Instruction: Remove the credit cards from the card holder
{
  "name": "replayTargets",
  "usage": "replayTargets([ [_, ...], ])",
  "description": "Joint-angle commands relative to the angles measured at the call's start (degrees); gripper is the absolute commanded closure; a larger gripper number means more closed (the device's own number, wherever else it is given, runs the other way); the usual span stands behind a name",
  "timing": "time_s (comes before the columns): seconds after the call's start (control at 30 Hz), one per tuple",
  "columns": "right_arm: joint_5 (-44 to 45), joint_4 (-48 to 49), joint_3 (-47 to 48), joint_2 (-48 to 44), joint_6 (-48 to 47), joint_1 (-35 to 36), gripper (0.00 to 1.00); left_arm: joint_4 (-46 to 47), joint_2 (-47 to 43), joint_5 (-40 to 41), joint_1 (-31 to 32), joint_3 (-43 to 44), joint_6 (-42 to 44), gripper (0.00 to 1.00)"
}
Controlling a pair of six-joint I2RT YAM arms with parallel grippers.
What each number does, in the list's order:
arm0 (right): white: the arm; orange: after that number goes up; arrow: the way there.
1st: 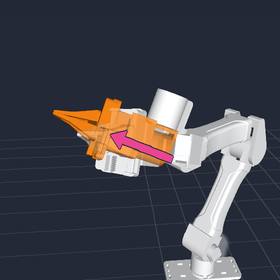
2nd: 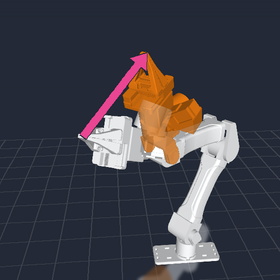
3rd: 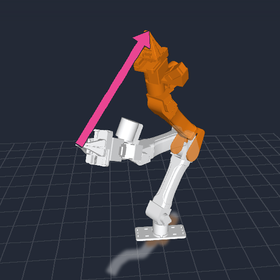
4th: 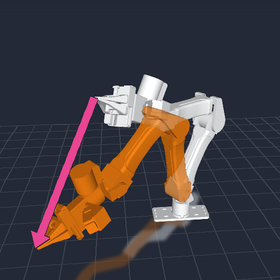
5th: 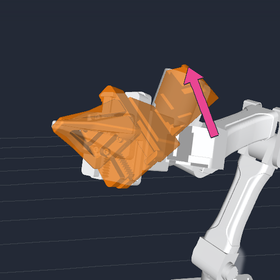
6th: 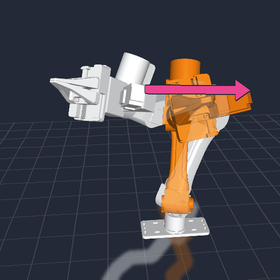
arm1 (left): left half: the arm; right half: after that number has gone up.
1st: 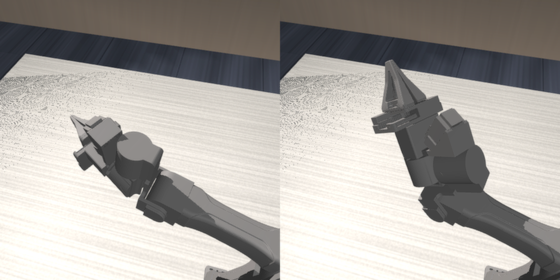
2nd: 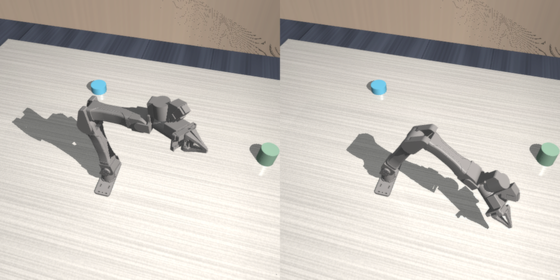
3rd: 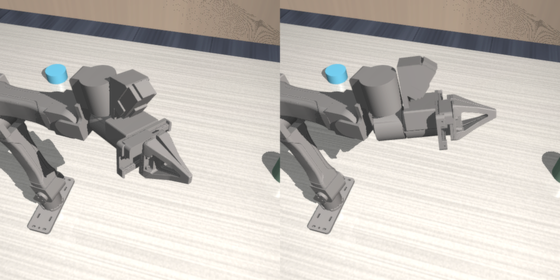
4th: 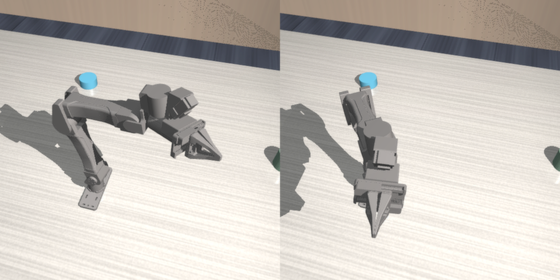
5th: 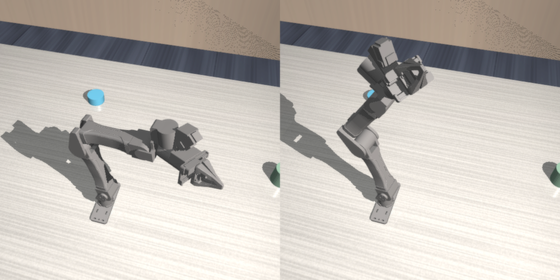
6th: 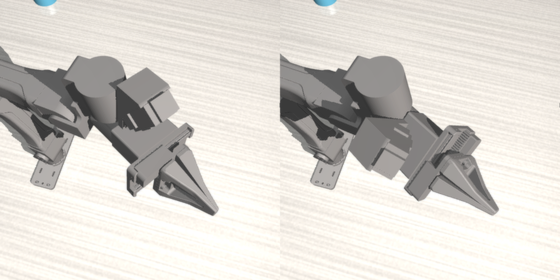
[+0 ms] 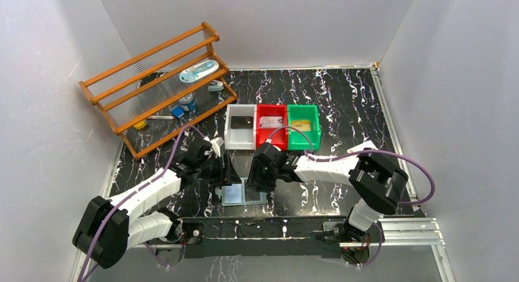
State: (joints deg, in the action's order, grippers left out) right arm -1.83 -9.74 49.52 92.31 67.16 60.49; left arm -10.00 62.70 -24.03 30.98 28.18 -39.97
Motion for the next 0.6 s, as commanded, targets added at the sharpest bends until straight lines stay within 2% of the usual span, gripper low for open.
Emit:
replayTargets([
  [0.0,2.8,-3.4,2.0,-1.4,-0.5,0.1,0.43,0.2,-1.3,-2.4,0.3,0.1,0.9,0.5],
  [0.57,3.1,-4.1,1.6,-1.8,-0.9,0.1,0.43,-4.3,1.2,5.3,0.3,-0.7,0.5,0.51],
])
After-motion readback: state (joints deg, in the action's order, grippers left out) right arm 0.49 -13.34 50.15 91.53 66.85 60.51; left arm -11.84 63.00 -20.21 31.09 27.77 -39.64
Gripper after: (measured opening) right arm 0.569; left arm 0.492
